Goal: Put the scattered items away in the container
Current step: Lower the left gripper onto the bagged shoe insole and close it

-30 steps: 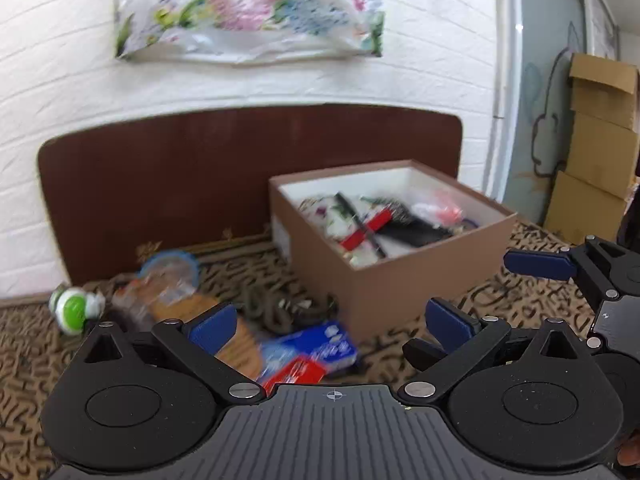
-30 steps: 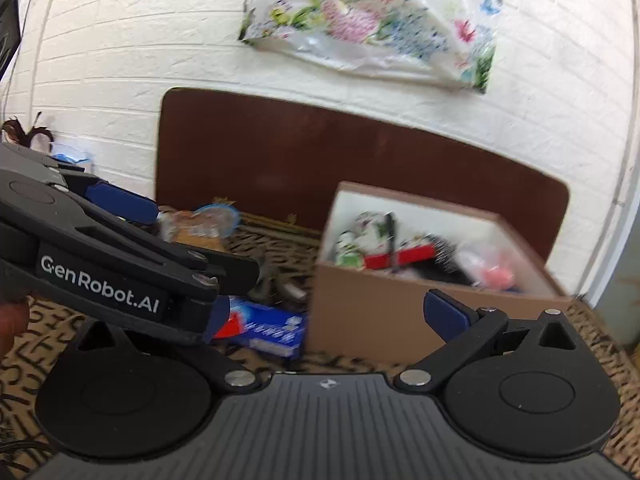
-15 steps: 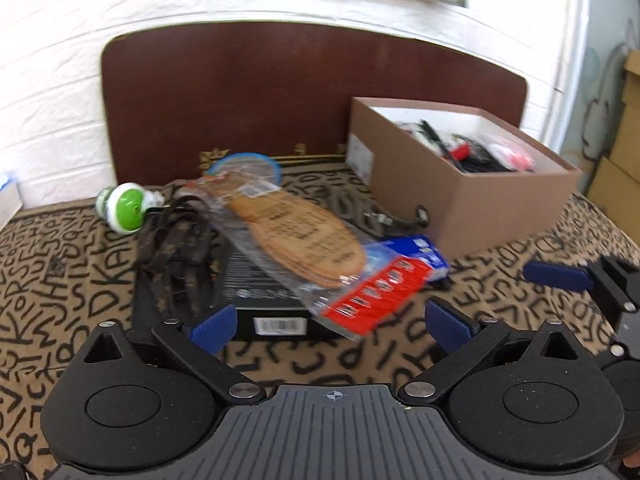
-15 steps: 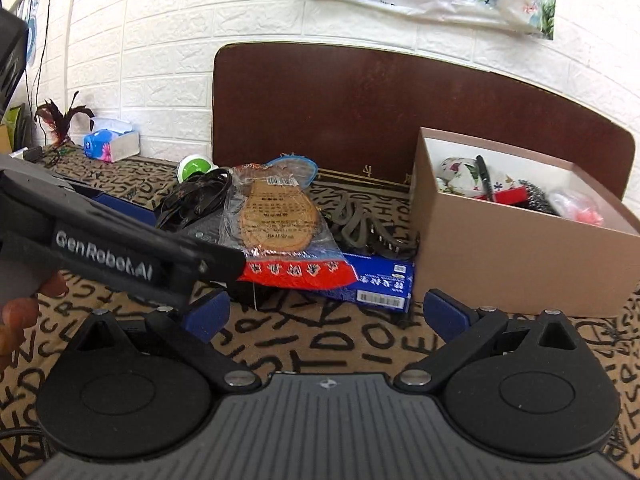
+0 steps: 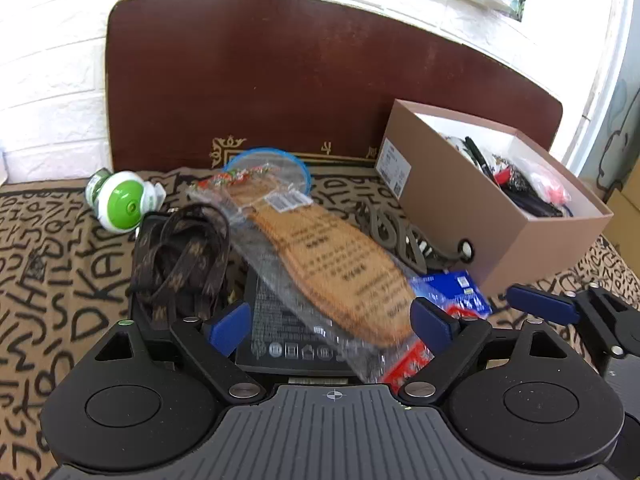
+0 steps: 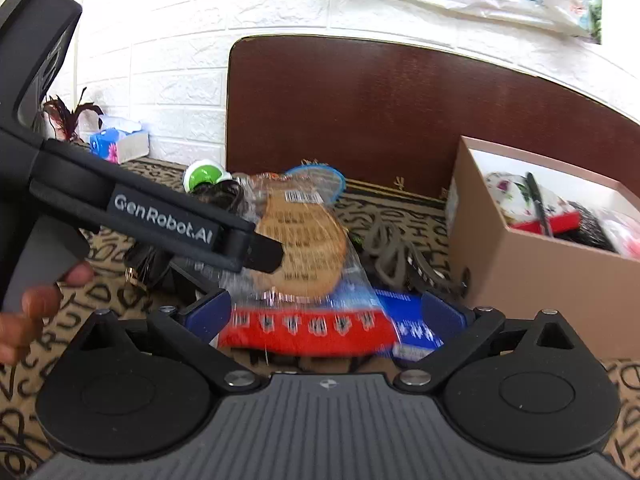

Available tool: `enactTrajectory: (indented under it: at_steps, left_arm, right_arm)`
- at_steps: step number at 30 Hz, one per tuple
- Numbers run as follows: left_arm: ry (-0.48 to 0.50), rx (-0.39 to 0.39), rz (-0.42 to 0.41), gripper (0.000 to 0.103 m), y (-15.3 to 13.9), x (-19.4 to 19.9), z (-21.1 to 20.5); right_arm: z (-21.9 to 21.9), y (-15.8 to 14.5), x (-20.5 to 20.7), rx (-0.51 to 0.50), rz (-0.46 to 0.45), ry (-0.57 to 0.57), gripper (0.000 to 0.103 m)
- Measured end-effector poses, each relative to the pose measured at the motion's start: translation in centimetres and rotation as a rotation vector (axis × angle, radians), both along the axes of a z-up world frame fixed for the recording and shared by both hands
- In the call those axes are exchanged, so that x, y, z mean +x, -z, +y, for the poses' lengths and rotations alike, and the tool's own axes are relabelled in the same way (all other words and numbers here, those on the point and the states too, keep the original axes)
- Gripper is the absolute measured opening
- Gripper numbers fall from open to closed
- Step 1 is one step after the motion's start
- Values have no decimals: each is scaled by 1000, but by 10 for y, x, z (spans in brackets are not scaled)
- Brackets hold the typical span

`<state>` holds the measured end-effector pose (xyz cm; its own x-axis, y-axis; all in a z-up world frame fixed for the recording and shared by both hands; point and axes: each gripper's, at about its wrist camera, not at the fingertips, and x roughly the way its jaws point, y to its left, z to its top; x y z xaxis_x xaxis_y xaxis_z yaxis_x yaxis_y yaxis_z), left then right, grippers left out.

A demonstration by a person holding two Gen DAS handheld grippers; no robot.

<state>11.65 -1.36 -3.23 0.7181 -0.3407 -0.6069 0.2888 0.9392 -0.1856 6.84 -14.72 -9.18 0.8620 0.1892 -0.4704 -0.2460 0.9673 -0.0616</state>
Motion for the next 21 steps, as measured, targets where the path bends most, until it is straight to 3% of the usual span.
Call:
enactTrajectory:
  at_steps: [5, 10, 11, 13, 15, 19, 21]
  left_arm:
    - [26, 2, 31, 85, 4, 18, 1]
    - [28, -8, 53, 85, 10, 34, 3]
    - [29, -5, 51, 85, 10, 35, 2]
    - [39, -4, 49, 84, 10, 37, 1]
    - [43, 7, 44, 79, 11, 38, 0]
    - [46, 15, 41, 70, 12, 40, -3]
    - [41, 16, 42, 60, 11, 40, -5]
  right_arm:
    - [5, 5, 26, 31, 27, -46, 98]
    - [9, 11, 48, 66, 63, -75, 98]
    - [10, 12, 51, 70, 68, -79, 97]
    - [10, 14, 58, 92, 89, -85, 84]
    - [8, 16, 62, 139, 113, -87, 75]
    - [11, 17, 62, 132, 113, -90, 73]
    - [13, 15, 60, 122, 111, -83, 73]
